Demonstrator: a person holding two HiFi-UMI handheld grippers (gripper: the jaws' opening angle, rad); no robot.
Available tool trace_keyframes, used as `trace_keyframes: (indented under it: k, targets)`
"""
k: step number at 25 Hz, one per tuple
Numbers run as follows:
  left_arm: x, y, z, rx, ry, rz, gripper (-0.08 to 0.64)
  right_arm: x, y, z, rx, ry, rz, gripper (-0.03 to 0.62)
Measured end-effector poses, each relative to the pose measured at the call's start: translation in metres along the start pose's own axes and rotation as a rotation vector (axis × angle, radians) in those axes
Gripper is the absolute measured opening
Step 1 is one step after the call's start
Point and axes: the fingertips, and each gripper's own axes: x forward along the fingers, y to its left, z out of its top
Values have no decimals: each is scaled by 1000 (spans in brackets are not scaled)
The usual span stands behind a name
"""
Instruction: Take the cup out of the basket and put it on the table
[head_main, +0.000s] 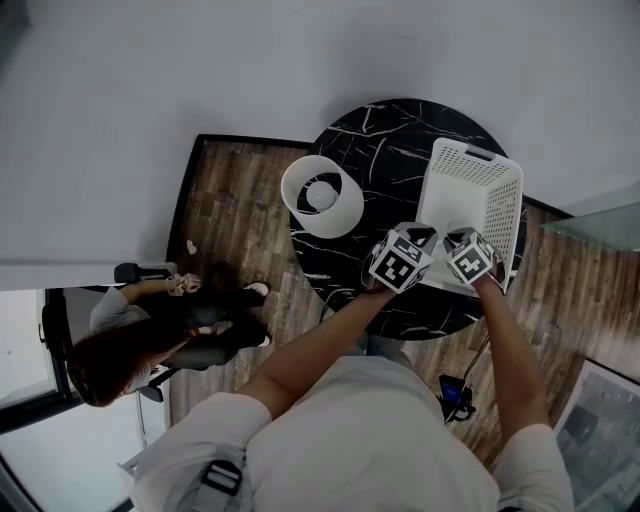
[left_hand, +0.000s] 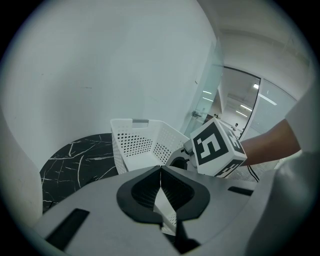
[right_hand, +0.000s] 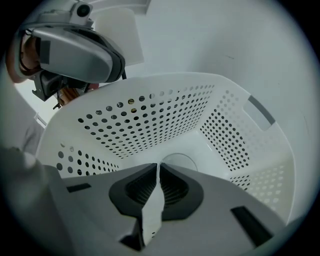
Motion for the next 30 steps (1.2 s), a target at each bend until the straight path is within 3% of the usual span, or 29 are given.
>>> trace_keyframes:
  k: [12, 30]
  targets:
    - [-5, -5, 4, 11, 7, 5, 5, -38, -4, 21, -20, -60, -30, 22]
    - [-40, -11, 25, 13, -50, 27, 5, -128, 15, 62, -92, -165, -73, 23]
